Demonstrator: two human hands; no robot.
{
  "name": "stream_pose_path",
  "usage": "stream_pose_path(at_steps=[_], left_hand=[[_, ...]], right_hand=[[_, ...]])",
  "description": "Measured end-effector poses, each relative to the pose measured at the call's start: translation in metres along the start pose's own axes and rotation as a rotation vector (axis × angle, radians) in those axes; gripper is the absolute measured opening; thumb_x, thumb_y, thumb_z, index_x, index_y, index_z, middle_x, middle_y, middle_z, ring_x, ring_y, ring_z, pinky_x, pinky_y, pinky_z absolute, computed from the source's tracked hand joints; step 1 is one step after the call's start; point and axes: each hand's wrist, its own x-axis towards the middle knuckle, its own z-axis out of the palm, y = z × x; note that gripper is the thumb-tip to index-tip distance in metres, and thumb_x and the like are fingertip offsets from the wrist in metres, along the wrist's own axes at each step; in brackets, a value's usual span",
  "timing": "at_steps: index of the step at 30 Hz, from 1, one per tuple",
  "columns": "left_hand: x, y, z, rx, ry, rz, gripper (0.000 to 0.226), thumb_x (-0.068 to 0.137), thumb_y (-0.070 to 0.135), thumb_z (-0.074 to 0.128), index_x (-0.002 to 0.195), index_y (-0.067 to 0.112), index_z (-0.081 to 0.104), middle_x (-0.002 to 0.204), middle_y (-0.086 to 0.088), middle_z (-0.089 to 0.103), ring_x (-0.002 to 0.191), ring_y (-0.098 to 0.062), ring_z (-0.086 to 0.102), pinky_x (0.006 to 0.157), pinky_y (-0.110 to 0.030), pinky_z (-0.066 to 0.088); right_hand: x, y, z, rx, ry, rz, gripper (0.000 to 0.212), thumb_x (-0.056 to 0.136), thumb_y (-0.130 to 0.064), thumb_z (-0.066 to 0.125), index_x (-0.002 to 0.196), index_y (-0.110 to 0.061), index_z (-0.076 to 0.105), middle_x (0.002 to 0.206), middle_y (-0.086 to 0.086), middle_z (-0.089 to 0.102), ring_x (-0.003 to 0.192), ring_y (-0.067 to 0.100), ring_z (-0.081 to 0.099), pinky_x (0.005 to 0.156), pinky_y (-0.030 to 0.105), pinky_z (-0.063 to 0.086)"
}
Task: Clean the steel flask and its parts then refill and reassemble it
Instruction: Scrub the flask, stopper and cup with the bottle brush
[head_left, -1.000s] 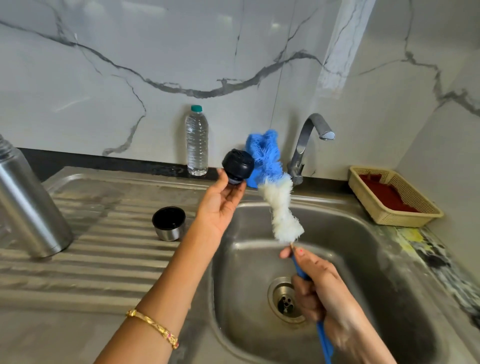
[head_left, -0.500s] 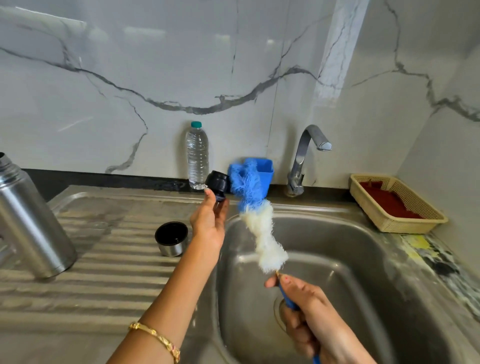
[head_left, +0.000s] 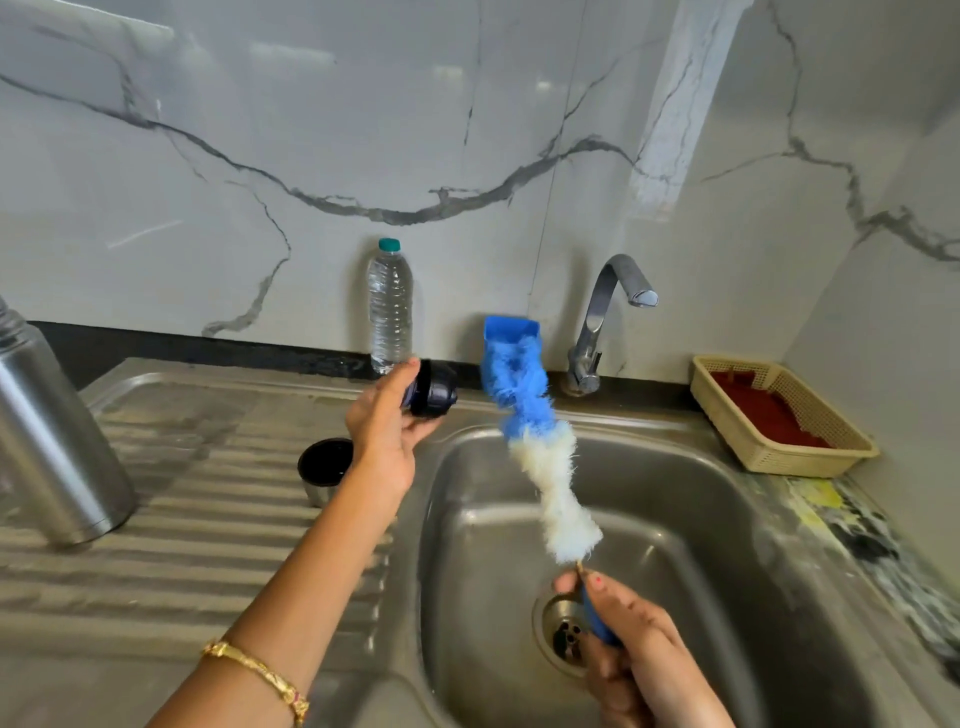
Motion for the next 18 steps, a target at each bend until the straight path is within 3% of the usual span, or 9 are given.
stream_pose_path(at_steps=[5,9,12,14,16,18], left_hand=[[-0.005,0.017,0.021,0.153,-0.033,-0.006,0.021,0.078,0.027,0.071,0.086,0.018,0.054,0.096,-0.003,0.062,0.084,-0.023,0.063,0.062,-0.033,0.054],[-0.011,0.012,0.017,0.085,-0.066,-0.23,0.03,0.081,0.049,0.062,0.089,0.02,0.057,0.101,-0.007,0.062,0.079,-0.021,0.059,0.065,-0.03,0.05],[-0.019,-0.008,0.01,0.116,-0.17,-0.339,0.042,0.083,0.056,0.053,0.095,0.016,0.058,0.097,-0.011,0.065,0.085,-0.024,0.059,0.082,-0.04,0.049],[-0.026,-0.011,0.006,0.12,-0.244,-0.352,0.028,0.087,0.04,0.056,0.096,0.013,0.058,0.1,-0.012,0.064,0.091,-0.025,0.059,0.085,-0.042,0.048],[-0.025,-0.006,0.001,0.115,-0.297,-0.337,0.007,0.087,0.01,0.057,0.094,0.012,0.057,0.096,-0.009,0.061,0.093,-0.023,0.057,0.077,-0.034,0.049],[-0.015,-0.004,-0.006,0.267,-0.344,-0.221,0.03,0.079,-0.01,0.058,0.093,0.017,0.058,0.092,-0.003,0.061,0.095,-0.02,0.056,0.073,-0.028,0.049]], right_hand=[[0.007,-0.027,0.002,-0.045,0.037,-0.057,0.028,0.097,-0.027,0.04,0.087,-0.014,0.062,0.04,-0.006,0.025,0.031,0.003,0.013,0.037,0.004,0.015],[0.001,-0.014,0.013,-0.094,0.004,-0.044,0.027,0.096,-0.03,0.041,0.087,-0.018,0.063,0.041,-0.007,0.026,0.032,0.002,0.013,0.037,0.005,0.013],[-0.009,0.004,0.011,-0.11,0.008,-0.006,0.027,0.096,-0.029,0.041,0.088,-0.015,0.062,0.04,-0.005,0.024,0.03,0.003,0.012,0.037,0.003,0.014],[-0.013,0.01,0.006,-0.099,0.021,0.001,0.028,0.096,-0.028,0.041,0.089,-0.013,0.063,0.04,-0.004,0.024,0.029,0.003,0.012,0.037,0.003,0.016],[-0.013,0.008,0.001,-0.103,0.022,-0.006,0.029,0.096,-0.027,0.041,0.089,-0.012,0.065,0.04,-0.003,0.024,0.029,0.003,0.013,0.038,0.003,0.016],[-0.01,0.003,-0.003,-0.135,0.014,-0.054,0.029,0.096,-0.024,0.042,0.088,-0.01,0.066,0.039,-0.003,0.024,0.029,0.003,0.013,0.038,0.004,0.016]])
